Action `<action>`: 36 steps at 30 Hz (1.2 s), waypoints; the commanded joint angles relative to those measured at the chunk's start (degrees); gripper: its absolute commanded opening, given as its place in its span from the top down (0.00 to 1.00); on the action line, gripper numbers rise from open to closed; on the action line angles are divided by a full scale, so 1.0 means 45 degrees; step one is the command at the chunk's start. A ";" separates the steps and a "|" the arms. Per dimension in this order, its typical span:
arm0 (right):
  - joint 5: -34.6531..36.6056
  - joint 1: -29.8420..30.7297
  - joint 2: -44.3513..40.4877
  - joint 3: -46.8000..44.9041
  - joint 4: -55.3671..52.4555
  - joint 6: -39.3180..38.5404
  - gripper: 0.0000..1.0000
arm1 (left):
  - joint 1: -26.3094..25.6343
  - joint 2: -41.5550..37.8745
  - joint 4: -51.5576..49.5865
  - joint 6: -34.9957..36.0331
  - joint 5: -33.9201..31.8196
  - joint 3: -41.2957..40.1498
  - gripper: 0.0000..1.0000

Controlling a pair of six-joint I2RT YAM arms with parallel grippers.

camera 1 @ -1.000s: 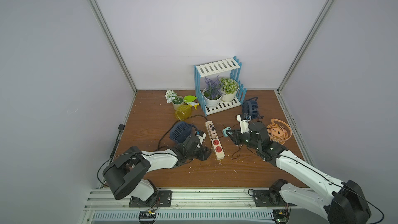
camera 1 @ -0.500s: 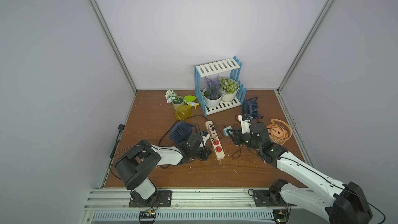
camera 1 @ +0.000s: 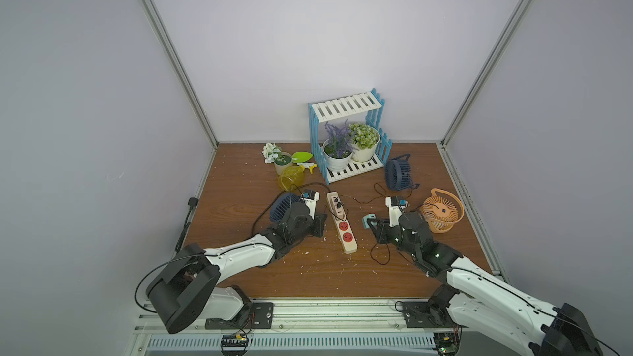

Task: Plug the desk fan into the power strip
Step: Insert the plug into the socket.

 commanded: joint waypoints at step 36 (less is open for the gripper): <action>0.2861 0.2871 0.6165 0.2402 0.1878 -0.1076 1.00 | 0.1553 0.0008 -0.1141 -0.0355 -0.1913 0.0146 1.00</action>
